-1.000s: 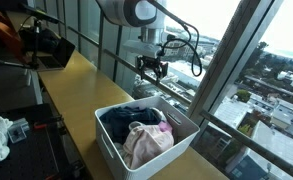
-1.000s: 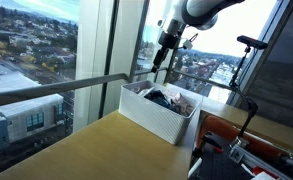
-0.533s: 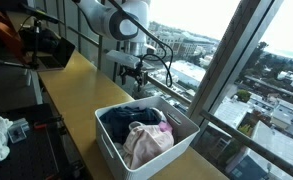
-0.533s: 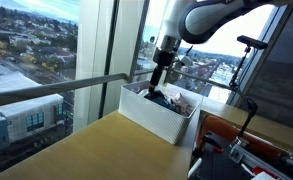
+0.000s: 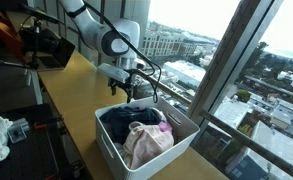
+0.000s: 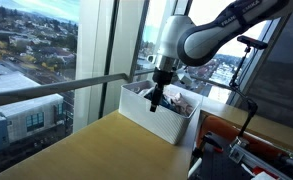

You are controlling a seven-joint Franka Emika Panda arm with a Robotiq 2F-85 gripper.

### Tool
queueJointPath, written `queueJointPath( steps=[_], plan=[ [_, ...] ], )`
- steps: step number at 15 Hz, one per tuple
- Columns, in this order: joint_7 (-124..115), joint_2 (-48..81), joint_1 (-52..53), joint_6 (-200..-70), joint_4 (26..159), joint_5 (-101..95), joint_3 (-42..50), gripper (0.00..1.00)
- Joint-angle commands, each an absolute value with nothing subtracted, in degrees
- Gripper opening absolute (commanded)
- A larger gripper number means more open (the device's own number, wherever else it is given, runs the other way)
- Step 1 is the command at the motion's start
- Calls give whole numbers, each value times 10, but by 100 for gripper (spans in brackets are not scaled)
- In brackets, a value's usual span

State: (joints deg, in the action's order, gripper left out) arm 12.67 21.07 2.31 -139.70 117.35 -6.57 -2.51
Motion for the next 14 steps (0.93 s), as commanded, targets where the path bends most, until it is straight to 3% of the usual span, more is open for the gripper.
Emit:
queueJointPath(
  steps=[1,14],
  plan=[
    [114,223,26,-1424,1189,-75,-25,100],
    [119,241,14,-1435,1167,-78,-13,100]
  ],
)
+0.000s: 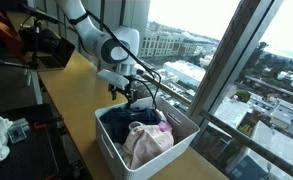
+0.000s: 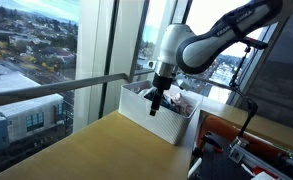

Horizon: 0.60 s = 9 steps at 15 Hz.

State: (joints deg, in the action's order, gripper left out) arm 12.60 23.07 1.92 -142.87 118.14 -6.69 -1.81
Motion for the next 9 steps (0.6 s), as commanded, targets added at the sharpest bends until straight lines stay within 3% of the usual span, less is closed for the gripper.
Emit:
queueJointPath(
  steps=[1,9],
  plan=[
    [121,243,12,-1432,1162,-77,-11,100],
    [108,261,15,-1431,1154,-71,-17,100]
  ],
)
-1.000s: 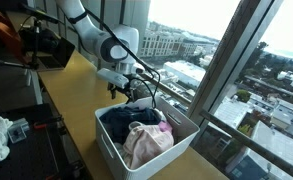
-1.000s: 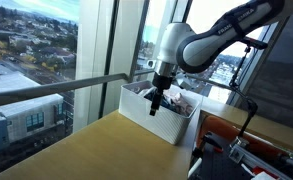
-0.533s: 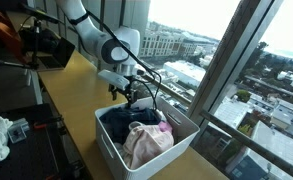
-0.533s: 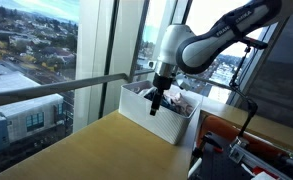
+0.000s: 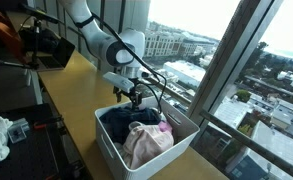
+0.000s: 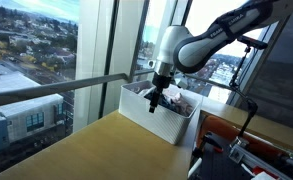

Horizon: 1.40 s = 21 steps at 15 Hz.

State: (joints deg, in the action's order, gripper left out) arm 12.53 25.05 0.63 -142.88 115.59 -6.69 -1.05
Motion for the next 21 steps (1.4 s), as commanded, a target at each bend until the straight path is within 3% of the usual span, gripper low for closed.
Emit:
queueJointPath(
  steps=[1,21],
  plan=[
    [106,264,18,-1431,1153,-71,-19,100],
    [42,235,99,-1412,1159,-110,-33,100]
  ],
)
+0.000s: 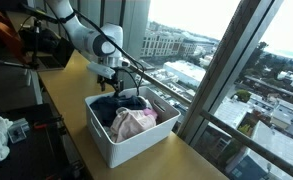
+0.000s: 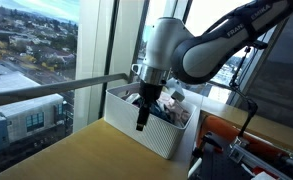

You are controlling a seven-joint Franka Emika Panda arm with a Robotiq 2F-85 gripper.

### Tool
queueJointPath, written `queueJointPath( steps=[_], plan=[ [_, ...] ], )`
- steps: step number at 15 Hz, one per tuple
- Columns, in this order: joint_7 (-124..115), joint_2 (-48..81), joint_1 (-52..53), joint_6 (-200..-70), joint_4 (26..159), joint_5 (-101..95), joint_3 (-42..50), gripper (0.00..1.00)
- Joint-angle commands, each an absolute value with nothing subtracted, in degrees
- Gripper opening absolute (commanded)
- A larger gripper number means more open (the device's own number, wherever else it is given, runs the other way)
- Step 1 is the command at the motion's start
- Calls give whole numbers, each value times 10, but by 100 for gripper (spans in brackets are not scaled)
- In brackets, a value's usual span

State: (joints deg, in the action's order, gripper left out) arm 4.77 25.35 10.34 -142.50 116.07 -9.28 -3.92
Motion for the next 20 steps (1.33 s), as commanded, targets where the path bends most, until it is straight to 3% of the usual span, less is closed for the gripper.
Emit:
queueJointPath(
  steps=[1,10,20],
  plan=[
    [49,224,91,-1409,1155,-113,-29,100],
    [76,90,60,-1335,1119,-78,-44,100],
    [69,92,60,-1341,1121,-89,-45,100]
  ],
)
